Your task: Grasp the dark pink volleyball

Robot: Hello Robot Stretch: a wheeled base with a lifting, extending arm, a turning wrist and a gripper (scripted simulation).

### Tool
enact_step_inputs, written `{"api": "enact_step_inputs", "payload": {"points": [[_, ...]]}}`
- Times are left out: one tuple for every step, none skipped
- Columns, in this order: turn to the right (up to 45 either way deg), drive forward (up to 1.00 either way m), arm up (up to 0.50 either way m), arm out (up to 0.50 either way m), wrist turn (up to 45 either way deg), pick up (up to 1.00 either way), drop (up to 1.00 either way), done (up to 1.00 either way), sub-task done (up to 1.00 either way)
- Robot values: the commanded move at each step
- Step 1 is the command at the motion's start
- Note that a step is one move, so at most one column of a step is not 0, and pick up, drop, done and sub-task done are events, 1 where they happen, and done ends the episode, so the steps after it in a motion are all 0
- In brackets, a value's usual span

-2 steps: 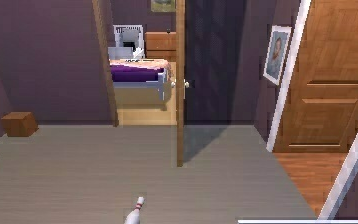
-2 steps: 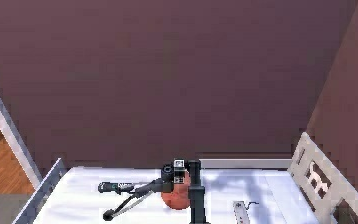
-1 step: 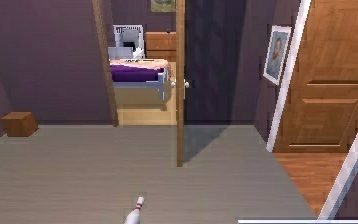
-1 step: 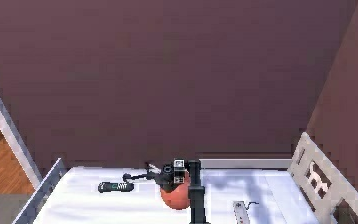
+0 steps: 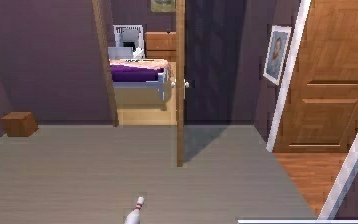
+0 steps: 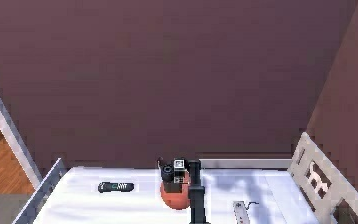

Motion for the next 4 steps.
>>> {"api": "enact_step_inputs", "payload": {"points": [[0.0,0.00,0.00,0.00,3.0,0.00,0.00,0.00,0.00],[0.0,0.00,-0.30,0.00,0.0,0.00,0.00,0.00,0.00],[0.0,0.00,0.00,0.00,0.0,1.00,0.00,0.00,0.00],[0.0,0.00,0.10,0.00,0.0,0.00,0.00,0.00,0.00]]}}
